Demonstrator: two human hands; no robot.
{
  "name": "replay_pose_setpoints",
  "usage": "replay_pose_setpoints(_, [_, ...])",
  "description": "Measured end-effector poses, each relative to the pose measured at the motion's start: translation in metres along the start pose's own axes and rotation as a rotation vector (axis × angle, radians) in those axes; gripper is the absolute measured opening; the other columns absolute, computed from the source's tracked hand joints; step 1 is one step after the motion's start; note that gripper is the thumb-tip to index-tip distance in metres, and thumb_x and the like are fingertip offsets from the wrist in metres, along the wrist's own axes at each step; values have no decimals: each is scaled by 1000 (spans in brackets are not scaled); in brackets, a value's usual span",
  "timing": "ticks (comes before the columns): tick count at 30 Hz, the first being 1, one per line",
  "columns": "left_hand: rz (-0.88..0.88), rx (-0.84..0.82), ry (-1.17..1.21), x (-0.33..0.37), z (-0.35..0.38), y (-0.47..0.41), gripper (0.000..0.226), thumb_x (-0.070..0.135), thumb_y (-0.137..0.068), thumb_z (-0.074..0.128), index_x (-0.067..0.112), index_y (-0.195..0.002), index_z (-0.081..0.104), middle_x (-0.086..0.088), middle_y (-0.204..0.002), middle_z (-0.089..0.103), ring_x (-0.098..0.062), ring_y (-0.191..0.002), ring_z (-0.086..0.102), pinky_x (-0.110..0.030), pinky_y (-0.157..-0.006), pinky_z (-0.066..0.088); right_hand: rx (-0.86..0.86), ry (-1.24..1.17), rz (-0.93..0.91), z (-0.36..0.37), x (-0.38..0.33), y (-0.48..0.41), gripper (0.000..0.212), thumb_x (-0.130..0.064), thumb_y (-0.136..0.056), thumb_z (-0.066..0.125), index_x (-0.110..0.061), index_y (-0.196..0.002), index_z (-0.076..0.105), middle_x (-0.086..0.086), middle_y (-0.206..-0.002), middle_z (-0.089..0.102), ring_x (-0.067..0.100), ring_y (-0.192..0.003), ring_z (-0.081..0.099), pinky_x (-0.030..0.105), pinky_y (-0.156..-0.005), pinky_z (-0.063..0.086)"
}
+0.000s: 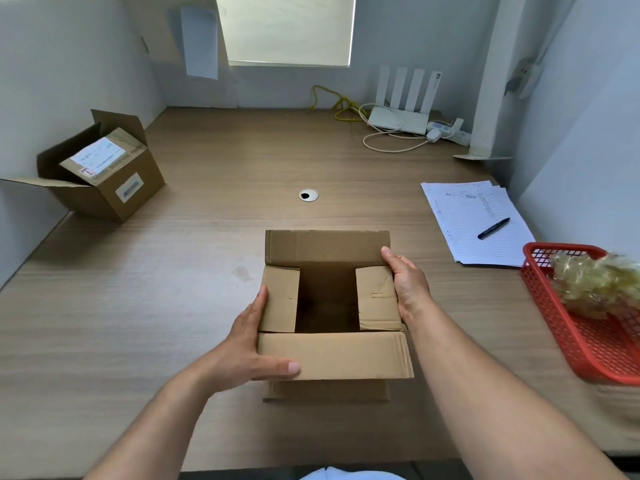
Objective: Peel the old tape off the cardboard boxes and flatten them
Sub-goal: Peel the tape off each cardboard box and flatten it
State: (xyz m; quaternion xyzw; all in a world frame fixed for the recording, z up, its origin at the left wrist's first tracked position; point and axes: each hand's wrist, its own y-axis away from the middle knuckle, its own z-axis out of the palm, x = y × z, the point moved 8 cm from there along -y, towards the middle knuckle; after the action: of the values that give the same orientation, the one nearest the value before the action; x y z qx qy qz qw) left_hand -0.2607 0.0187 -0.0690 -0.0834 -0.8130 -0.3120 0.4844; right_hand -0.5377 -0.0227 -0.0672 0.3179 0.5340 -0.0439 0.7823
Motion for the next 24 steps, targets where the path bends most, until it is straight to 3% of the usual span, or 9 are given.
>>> replay_pose_setpoints(3, [27,86,-43,-2,-2,-2,149,66,-39,84,44,-146,-19,24,-147,6,-4,-138,16,-33,-116,26,19,118,-81,3,-9,5,29,-28,-89,65,-7,-108,60,9,-82,67,19,-76,64,34,-77,51])
replay_pose_setpoints(6, [-5,95,25,-7,0,-3,152,65,-39,85,42,-146,-21,21,-150,9,-9,-139,23,-37,-114,31,88,604,-202,-1,-24,8,33,-47,-88,59,-14,-87,55,9,-91,61,25,-90,57,34,-78,43])
replay_pose_setpoints(8, [-2,134,53,-4,1,-2,149,69,-40,82,43,-147,-18,17,-155,9,-13,-141,23,-41,-114,32,142,1011,-274,3,-31,19,58,-61,-78,60,-13,-109,51,12,-118,54,30,-113,50,39,-92,40])
replay_pose_setpoints(10, [-5,210,65,3,-2,-2,144,79,-40,75,44,-148,-13,14,-158,5,-14,-145,17,-45,-114,31,133,1319,-298,13,-24,35,99,-70,-67,63,-10,-140,31,12,-140,36,30,-130,35,44,-102,33])
replay_pose_setpoints(13, [-25,376,64,16,-18,-3,135,88,-45,64,39,-151,-3,11,-160,3,-14,-147,8,-50,-114,28,137,1520,-315,19,-16,53,109,-61,-67,69,-9,-146,16,11,-146,25,29,-134,28,42,-103,32])
replay_pose_setpoints(17, [-68,509,13,33,-37,-10,124,76,-58,62,24,-154,2,-3,-160,13,-21,-146,17,-48,-108,37,122,1414,-290,11,-28,56,64,-43,-81,58,-7,-132,41,12,-131,42,31,-121,42,38,-94,39])
replay_pose_setpoints(20, [-99,489,-132,44,-34,-25,116,67,-69,70,13,-153,9,-10,-156,22,-28,-142,26,-44,-107,37,28,1069,-290,4,-39,56,22,-33,-90,48,-13,-86,56,4,-90,55,26,-88,52,33,-71,39])
replay_pose_setpoints(22, [-108,454,-190,49,-29,-34,111,64,-67,75,10,-147,21,-11,-148,35,-29,-135,35,-47,-106,38,-31,763,-215,-6,-42,51,28,-28,-93,47,-16,-68,47,0,-72,48,20,-72,45,32,-64,34])
replay_pose_setpoints(24, [-135,426,-242,50,-25,-39,110,65,-64,76,12,-145,24,-10,-144,39,-29,-132,39,-47,-104,40,-70,543,-102,-17,-39,45,27,-27,-96,45,-15,-74,53,4,-75,51,19,-73,47,32,-69,36])
